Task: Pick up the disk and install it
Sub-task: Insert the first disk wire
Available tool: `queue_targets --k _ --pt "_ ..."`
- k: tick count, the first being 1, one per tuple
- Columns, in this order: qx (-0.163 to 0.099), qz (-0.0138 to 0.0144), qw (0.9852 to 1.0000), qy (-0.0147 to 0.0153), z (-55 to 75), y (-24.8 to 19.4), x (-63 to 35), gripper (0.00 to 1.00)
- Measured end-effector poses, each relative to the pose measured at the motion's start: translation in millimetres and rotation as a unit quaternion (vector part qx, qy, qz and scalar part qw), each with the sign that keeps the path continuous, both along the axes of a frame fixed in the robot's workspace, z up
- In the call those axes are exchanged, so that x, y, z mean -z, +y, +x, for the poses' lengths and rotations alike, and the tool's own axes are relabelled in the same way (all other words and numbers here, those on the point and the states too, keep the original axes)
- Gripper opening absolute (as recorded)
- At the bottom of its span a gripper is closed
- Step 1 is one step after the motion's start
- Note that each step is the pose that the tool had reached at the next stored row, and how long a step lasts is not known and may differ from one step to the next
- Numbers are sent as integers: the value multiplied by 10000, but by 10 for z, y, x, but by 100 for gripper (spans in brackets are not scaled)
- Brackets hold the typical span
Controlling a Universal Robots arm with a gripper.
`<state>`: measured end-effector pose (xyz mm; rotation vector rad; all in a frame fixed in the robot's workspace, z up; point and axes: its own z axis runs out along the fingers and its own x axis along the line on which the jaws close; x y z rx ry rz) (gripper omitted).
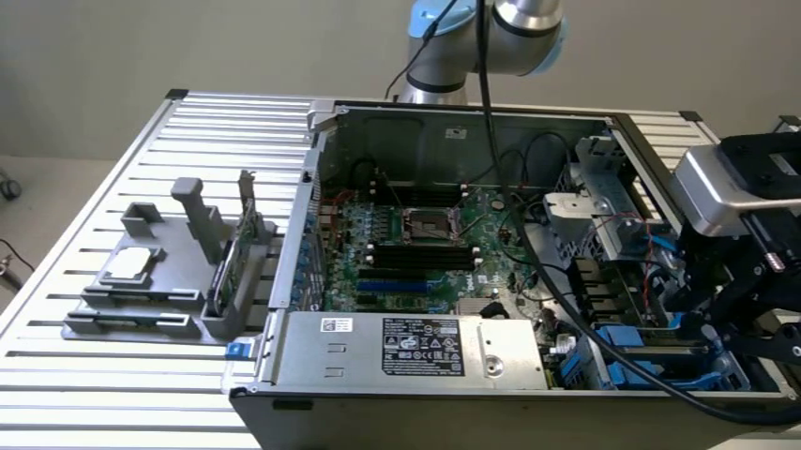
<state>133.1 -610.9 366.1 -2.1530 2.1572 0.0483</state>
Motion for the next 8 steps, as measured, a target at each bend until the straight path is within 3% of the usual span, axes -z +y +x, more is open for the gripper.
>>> queue_targets --k 8 --pt "434 24 9991 -12 0 0 -25 31"
